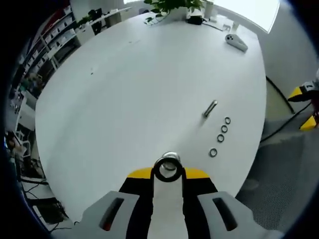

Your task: Place the washer onto the threaded stud by aligning its center hole with the stud, sliding it down to the base, and recovering from edge contact or off-axis alignment until the washer reaches the visible bottom stop.

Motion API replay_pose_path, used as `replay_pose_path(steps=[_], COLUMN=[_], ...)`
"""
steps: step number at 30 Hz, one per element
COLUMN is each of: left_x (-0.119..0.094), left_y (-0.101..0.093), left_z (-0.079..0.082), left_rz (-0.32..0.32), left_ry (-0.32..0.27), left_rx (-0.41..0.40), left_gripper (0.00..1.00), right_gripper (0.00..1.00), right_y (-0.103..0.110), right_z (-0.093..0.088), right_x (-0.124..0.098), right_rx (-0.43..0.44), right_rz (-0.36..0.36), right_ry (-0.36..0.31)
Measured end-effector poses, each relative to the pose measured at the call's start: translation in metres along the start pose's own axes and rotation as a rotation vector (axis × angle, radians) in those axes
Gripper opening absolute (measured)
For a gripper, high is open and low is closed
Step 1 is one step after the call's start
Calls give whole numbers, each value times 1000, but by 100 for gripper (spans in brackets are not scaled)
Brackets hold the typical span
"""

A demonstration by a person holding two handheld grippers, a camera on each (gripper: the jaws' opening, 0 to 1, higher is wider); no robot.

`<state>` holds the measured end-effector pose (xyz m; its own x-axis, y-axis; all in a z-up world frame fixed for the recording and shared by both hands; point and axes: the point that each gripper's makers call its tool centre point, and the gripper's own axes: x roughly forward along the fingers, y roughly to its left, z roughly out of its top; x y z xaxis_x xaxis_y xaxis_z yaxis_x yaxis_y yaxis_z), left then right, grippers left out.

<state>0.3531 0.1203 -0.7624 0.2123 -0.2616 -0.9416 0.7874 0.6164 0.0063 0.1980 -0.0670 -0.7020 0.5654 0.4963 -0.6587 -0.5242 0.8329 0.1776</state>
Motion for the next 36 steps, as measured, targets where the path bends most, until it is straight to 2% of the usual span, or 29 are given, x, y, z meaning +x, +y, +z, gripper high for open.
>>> replay_pose_path(steps=[4, 8, 19, 36], left_x=[6, 13, 33, 59], left_y=[-3, 0, 2, -4], left_z=[3, 1, -3, -14], left_rz=[-6, 11, 1, -4], left_ry=[17, 46, 104, 161], left_rx=[17, 75, 115, 113], left_gripper=[19, 19, 19, 19], right_gripper=[42, 42, 41, 41], right_y=[0, -1, -1, 1], right_z=[1, 1, 0, 0], right_x=[-1, -1, 0, 0], right_rx=[4, 8, 3, -8], right_rz=[-1, -3, -2, 6], right_ry=[-5, -9, -3, 1])
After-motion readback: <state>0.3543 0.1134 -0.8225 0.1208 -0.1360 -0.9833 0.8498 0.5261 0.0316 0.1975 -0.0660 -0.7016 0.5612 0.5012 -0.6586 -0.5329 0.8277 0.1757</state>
